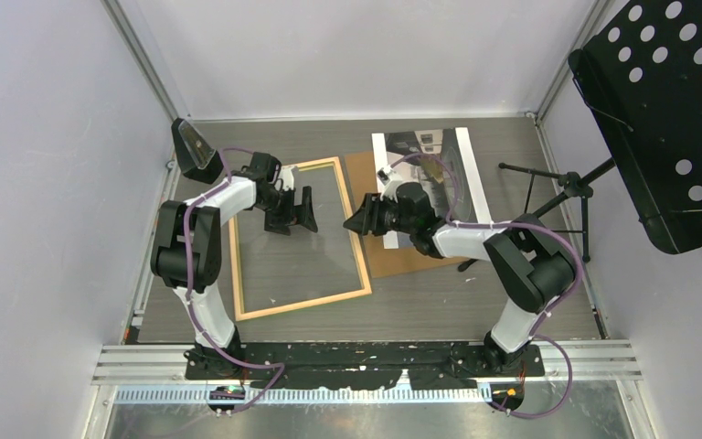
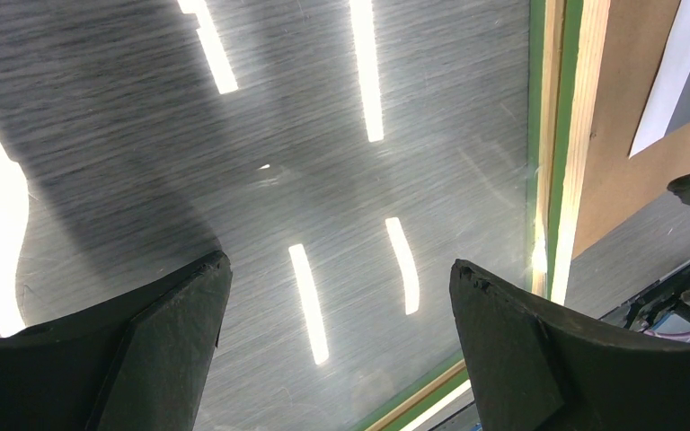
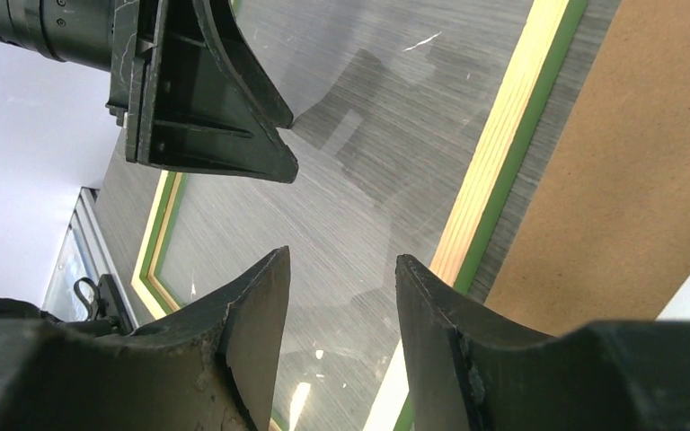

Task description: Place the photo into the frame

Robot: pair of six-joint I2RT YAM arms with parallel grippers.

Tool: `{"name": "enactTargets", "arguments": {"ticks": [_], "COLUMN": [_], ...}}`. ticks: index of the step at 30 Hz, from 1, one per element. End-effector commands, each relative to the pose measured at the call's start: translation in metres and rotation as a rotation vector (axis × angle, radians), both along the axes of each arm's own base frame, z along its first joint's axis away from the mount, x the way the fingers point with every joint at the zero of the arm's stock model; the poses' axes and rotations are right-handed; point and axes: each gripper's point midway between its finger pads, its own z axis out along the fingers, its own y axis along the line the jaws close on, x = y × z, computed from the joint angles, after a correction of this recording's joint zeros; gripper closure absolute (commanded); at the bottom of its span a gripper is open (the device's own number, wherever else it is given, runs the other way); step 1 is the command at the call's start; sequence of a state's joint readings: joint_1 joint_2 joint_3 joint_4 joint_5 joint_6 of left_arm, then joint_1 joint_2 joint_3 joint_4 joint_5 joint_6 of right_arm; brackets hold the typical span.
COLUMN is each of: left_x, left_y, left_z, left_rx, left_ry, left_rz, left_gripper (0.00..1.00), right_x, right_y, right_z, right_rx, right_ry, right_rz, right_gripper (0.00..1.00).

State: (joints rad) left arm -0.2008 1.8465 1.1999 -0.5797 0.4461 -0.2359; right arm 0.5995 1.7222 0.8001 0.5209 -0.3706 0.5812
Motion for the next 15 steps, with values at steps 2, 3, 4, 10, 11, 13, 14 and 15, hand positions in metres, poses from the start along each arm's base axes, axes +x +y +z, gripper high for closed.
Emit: {"name": "enactTargets", "arguments": {"ticks": [2,3,4,10,11,13,14,15], "left_x": [0.004,0.004,0.005,0.008,0.009,0.01,0.01,0.01], "left_y": [-0.001,-0.001,-0.001,0.0,0.0,0.0,0.0,0.0], "left_z": [-0.003,-0.003,-0.002,0.007,0.009,0.013,0.014,0.015], "left_rx": [0.009,0.009,0.009,0.011,0.012,0.012,0.011,0.011], "left_ry": [-0.01,-0.013,-0.017,-0.05,-0.058,-0.073,-0.075,-0.079], "left_rz": [-0.005,-0.005,-0.005,-0.005,-0.006,-0.006,-0.007,-0.006], "left_gripper": [0.05,0.05,0.05,0.04,0.04,0.04,0.04,0.04], "right_x": [0.007,0.007,0.006,-0.003,-0.004,-0.007,-0.009,-0.009], "right_y": [-0.008,-0.009,-0.011,-0.019,-0.02,-0.023,-0.024,-0.025], "right_z": [0.023,0.024,0.025,0.035,0.035,0.041,0.041,0.044], "right_rx": [-0.023,-0.035,-0.041,-0.097,-0.113,-0.128,-0.137,-0.147], "right_ry": [-0.133,-0.154,-0.168,-0.304,-0.33,-0.374,-0.381,-0.405], "right_rz": [0.003,0.013,0.017,0.079,0.092,0.108,0.115,0.122], "right_gripper": [0.46,0.46,0.46,0.46,0.45,0.44,0.44,0.43]}}
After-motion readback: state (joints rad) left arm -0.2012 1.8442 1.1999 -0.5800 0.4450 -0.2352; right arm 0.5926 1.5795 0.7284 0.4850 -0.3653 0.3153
